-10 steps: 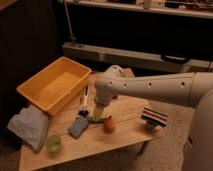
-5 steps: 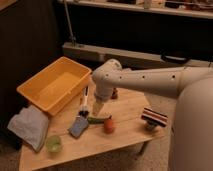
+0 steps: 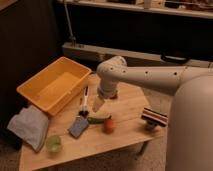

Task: Place sponge in plastic cup

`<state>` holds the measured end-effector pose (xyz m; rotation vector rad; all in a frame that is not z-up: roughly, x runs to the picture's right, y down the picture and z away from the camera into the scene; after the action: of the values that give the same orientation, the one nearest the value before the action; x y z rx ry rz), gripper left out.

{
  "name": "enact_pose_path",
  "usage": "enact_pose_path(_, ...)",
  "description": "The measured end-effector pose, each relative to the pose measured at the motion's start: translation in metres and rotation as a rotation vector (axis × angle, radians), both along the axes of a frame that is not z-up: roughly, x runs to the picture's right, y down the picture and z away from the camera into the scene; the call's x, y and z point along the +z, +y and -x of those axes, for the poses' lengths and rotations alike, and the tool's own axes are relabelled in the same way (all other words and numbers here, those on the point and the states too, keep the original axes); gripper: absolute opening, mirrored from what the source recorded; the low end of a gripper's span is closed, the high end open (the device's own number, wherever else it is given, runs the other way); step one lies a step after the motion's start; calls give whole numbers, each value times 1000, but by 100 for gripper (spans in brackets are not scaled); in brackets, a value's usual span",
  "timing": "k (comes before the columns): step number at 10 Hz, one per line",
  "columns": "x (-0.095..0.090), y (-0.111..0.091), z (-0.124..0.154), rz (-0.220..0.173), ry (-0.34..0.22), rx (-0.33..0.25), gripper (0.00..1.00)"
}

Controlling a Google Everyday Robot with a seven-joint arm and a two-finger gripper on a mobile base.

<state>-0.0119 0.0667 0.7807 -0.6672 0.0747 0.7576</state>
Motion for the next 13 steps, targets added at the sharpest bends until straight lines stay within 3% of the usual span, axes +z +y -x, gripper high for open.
enact_pose_path(2, 8, 6, 10, 38, 65, 62, 80)
enact_pose_path(3, 12, 10, 17, 50, 117, 123, 80)
enact_pose_path(4, 19, 15, 28, 71, 213, 238, 80)
enact_pose_path(5, 25, 18, 41, 82, 268, 306, 80)
enact_pose_path(7, 27, 25, 87, 100, 327, 418, 80)
enact_pose_path(10, 23, 31, 116, 119, 334, 475, 80)
enact_pose_path(13, 26, 31, 113, 140, 360, 491, 80)
